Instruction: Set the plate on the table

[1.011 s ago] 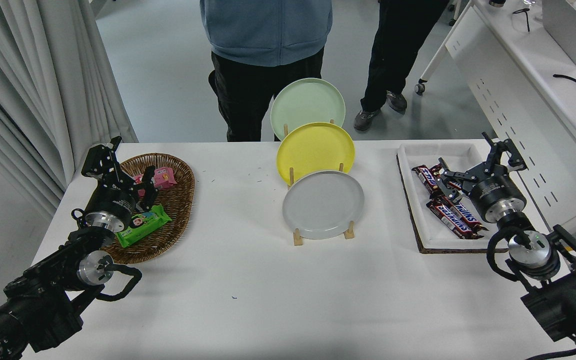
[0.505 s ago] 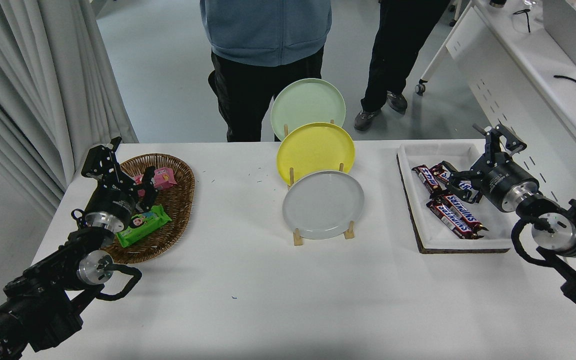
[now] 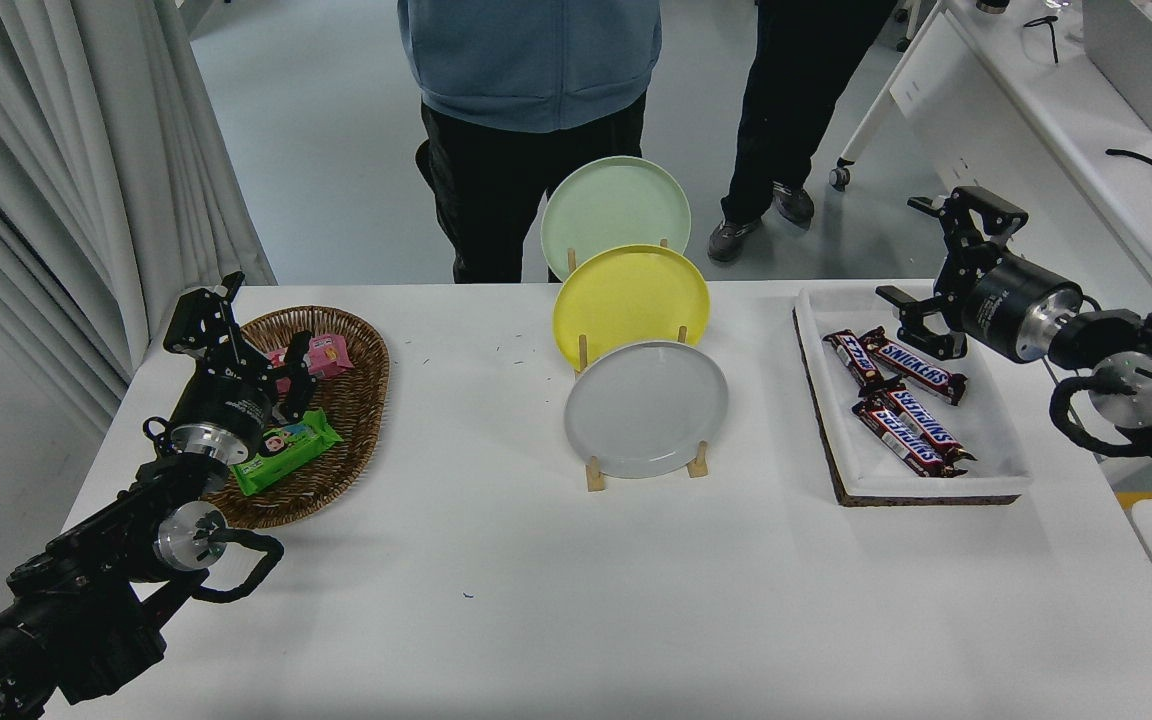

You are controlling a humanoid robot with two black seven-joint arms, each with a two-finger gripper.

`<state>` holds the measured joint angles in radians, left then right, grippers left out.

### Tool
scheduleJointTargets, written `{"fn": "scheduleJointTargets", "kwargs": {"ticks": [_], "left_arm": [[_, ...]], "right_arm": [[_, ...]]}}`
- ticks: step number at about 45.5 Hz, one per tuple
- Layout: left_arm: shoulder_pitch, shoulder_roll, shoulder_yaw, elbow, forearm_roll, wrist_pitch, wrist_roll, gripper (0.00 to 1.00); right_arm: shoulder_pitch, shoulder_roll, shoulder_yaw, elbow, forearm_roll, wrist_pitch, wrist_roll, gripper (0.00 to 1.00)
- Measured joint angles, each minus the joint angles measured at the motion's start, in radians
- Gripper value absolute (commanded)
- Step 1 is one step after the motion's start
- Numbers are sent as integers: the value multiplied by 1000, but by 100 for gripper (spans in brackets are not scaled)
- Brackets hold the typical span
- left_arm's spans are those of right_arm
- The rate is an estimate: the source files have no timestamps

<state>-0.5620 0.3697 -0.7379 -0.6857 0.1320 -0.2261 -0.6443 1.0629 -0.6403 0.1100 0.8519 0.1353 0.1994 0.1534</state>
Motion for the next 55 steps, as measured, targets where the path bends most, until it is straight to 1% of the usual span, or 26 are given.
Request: {"fn": "scheduleJointTargets", "kwargs": {"ticks": [25,38,41,55], "left_arm": [[0,0,0,0,0,0,0,100],[0,0,0,0,0,0,0,100],[0,0,0,0,0,0,0,100],[0,0,0,0,0,0,0,100]], "right_arm": [[142,3,-238,16,-28,-4,0,99],[240,-19,-354,81,-20,-9,-4,99],[258,-22,-374,106,-13,-28,-11,99],[319,-13,-449,268,100,-234,-60,99]]}}
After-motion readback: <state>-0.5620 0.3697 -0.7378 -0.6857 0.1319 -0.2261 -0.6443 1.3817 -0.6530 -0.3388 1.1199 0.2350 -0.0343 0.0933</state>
